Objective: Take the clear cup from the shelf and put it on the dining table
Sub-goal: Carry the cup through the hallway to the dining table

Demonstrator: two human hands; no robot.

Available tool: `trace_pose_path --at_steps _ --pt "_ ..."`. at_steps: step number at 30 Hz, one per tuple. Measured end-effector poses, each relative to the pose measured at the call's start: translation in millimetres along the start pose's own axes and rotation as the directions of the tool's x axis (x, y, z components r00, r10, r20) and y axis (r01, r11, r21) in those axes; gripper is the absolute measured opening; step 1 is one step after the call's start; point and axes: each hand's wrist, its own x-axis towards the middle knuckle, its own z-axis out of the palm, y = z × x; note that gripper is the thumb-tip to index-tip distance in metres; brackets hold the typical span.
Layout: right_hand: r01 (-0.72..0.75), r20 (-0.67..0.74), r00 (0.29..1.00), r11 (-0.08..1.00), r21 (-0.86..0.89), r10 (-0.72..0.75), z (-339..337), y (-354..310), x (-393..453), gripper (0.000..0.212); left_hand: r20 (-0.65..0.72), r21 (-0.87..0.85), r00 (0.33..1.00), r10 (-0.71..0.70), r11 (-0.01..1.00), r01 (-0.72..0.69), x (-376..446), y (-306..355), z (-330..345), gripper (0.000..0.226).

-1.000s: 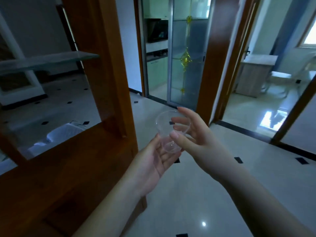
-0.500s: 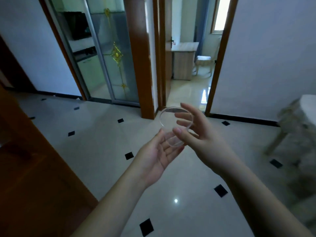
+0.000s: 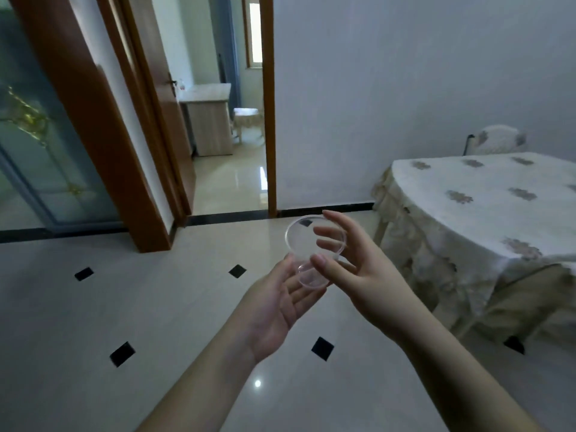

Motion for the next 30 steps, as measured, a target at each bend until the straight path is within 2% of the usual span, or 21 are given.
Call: trace_pose_path --at_steps 7,11,16,20,24,30 --pt "-0.06 -0.161 0.986 0.996 -0.069 0.049 -29.1 30.9 53.8 0.071 0.078 0.025 0.991 -0.112 0.994 0.11 92.4 16.7 1.9 0.04" --pt "-0.104 -0.282 0.956 0.992 -0.078 0.078 -50.8 50.1 74.5 0.077 0.114 0.038 0.977 -0.179 0.984 0.176 142.1 18.7 23.7 0.055" --pt "-0.13 -0.353 0.93 0.99 -0.055 0.102 -91.9 78.4 108.3 0.071 0.075 0.031 0.967 -0.243 0.97 0.241 210.0 11.3 52.5 0.041" --pt "-0.153 -0.377 0.918 0.987 -0.057 0.12 -130.5 110.2 138.3 0.07 0.108 0.051 0.954 -0.278 0.96 0.274 268.5 -0.9 68.6 0.02" --pt "-0.155 -0.39 0.912 0.987 -0.037 0.128 -176.9 142.6 171.9 0.068 0.07 0.038 0.955 -0.287 0.958 0.285 333.7 -12.6 89.7 0.026" --pt "-0.183 -0.352 0.924 0.981 -0.071 0.147 -245.8 185.3 219.7 0.069 0.052 0.111 0.951 -0.305 0.948 0.298 416.8 -21.9 127.1 0.027"
